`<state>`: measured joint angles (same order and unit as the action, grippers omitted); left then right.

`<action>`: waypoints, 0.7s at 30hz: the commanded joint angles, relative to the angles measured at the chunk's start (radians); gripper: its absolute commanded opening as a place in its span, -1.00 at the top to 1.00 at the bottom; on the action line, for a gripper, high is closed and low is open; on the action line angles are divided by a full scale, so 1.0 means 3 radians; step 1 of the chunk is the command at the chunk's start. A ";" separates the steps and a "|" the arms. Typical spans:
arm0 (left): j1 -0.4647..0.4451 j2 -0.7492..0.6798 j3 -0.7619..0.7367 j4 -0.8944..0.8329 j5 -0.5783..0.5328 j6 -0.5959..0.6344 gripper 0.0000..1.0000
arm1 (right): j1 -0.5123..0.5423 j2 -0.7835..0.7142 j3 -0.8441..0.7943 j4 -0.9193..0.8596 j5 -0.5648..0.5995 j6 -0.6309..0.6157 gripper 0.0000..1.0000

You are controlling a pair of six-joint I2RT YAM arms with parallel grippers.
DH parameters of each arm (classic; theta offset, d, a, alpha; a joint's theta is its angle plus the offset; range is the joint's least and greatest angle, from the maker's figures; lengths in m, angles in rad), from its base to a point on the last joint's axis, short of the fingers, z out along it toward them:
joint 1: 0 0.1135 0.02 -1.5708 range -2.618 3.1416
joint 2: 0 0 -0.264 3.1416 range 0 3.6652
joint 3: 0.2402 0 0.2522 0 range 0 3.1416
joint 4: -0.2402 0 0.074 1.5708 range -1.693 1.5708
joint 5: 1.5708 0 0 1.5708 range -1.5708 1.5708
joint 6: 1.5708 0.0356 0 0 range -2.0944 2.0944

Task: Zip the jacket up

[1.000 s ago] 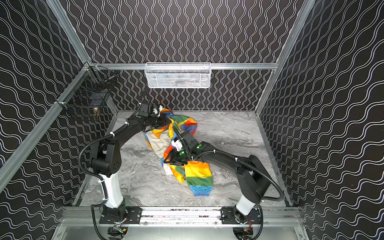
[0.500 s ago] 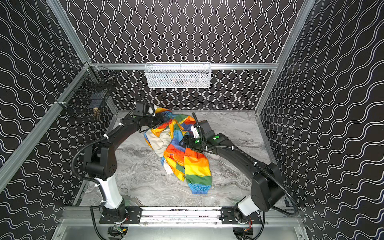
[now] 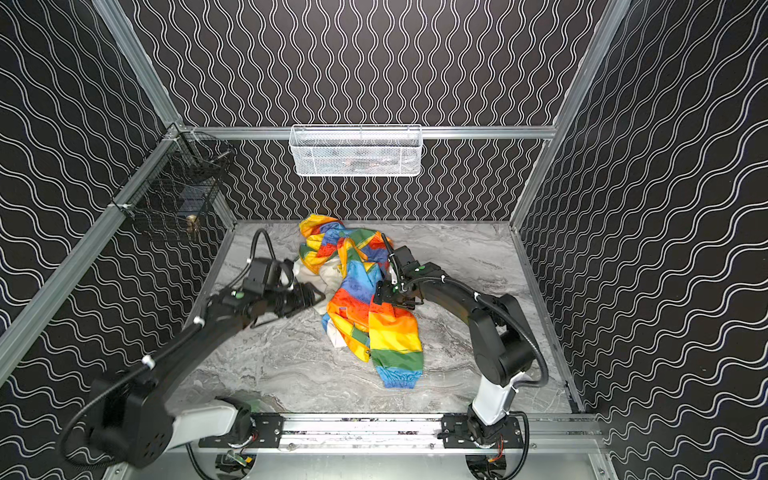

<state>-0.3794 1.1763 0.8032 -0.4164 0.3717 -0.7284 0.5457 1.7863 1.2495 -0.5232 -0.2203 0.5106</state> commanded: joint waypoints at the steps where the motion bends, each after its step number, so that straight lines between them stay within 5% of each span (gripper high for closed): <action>1: -0.0244 -0.0328 -0.0430 0.0313 0.0072 -0.0660 -0.34 | -0.0004 0.0048 -0.0006 0.0115 -0.0009 -0.0020 -0.55; 5: -0.0755 -0.0479 -0.0748 0.0702 -0.0203 -0.1132 -0.36 | -0.0003 0.0056 -0.0068 0.0192 -0.0036 0.0051 -0.46; 11: -0.1341 0.0041 -0.0701 0.1117 -0.0429 -0.1311 -0.36 | -0.0004 0.0077 -0.0128 0.0256 -0.0084 0.0113 -0.26; 21: -0.1651 0.0713 -0.0684 0.1599 -0.0577 -0.1475 -0.36 | -0.0006 -0.0003 -0.0247 0.0338 -0.0114 0.0175 -0.04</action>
<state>-0.8719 1.3655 0.5903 -0.0093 0.2359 -1.1431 0.5434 1.7924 1.1812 -0.4431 -0.2459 0.5514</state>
